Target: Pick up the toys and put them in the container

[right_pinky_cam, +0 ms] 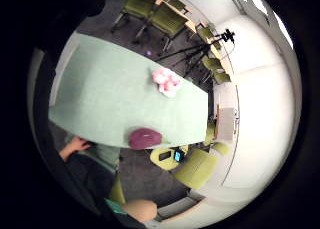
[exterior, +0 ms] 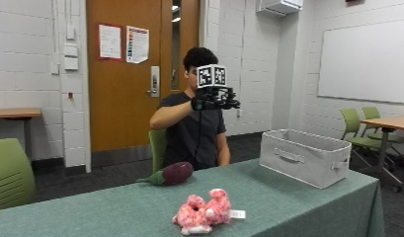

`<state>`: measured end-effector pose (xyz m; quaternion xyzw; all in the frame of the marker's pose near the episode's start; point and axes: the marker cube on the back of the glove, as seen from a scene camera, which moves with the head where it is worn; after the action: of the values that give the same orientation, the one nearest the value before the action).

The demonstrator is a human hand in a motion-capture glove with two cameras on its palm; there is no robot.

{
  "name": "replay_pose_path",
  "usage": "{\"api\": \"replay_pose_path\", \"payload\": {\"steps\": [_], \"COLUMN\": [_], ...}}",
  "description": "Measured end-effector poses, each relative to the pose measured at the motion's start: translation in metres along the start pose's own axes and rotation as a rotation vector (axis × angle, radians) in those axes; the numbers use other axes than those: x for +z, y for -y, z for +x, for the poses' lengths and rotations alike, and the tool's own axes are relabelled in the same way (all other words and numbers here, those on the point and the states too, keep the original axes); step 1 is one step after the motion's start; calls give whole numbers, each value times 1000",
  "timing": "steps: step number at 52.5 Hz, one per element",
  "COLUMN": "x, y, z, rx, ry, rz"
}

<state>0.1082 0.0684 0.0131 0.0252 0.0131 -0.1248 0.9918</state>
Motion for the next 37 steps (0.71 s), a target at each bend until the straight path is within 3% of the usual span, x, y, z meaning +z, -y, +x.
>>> {"api": "replay_pose_path", "payload": {"steps": [2,11,37], "x": [7,42,205], "y": [-9,-63,-117], "z": [20,83,108], "rx": [104,181,226], "ry": [-23,5,82], "rz": [4,3,-187]}}
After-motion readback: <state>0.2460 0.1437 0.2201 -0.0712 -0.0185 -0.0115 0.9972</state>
